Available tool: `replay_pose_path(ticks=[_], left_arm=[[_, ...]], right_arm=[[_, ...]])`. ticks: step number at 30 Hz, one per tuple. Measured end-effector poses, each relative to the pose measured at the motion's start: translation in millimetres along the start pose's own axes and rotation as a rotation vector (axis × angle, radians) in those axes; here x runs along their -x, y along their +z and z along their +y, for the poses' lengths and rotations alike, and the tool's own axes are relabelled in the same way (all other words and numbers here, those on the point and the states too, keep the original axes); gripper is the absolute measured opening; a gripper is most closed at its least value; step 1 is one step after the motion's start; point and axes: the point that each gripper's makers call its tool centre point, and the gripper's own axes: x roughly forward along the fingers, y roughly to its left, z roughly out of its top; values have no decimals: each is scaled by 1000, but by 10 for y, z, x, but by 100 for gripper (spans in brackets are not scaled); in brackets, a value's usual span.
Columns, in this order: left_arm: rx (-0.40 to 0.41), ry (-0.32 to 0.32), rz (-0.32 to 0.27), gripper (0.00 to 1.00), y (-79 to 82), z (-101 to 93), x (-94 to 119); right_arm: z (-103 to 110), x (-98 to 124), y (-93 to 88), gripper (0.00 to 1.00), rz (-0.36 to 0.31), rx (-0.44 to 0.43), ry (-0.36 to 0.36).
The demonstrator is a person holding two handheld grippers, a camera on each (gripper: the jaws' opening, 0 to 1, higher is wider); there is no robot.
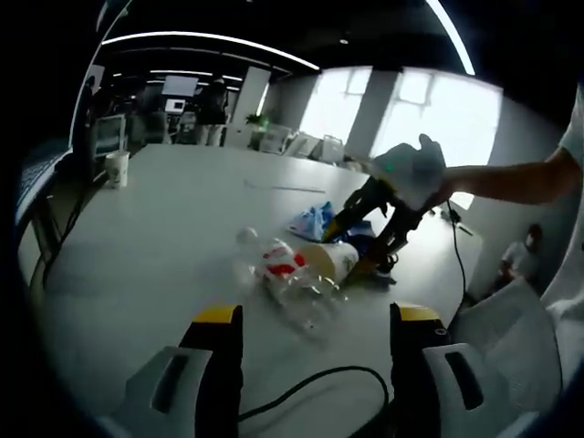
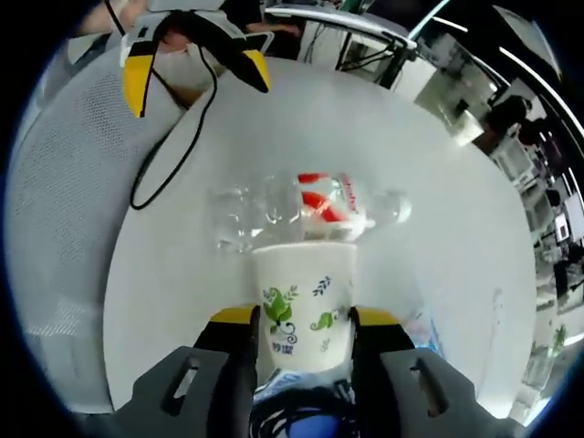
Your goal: Arrange the tabletop items into an orderly group along one side of the table until the central work area is clear of visible clutter.
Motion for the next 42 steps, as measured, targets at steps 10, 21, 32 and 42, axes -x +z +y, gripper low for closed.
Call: replay_pose_path(ticks=[10, 21, 32, 42], left_arm=[[6, -1, -3, 61, 6, 9, -6], [9, -9, -3, 61, 25, 6, -45], [28, -19, -21, 59, 80, -18, -83], [40, -29, -37, 56, 188, -12, -177]], right_arm=[[-8, -7, -1, 36, -2, -5, 0], [-20, 42, -14, 35, -26, -35, -12], [-102, 255, 50, 35, -94, -70, -75], [-172, 423, 18, 35, -186, -186, -149]])
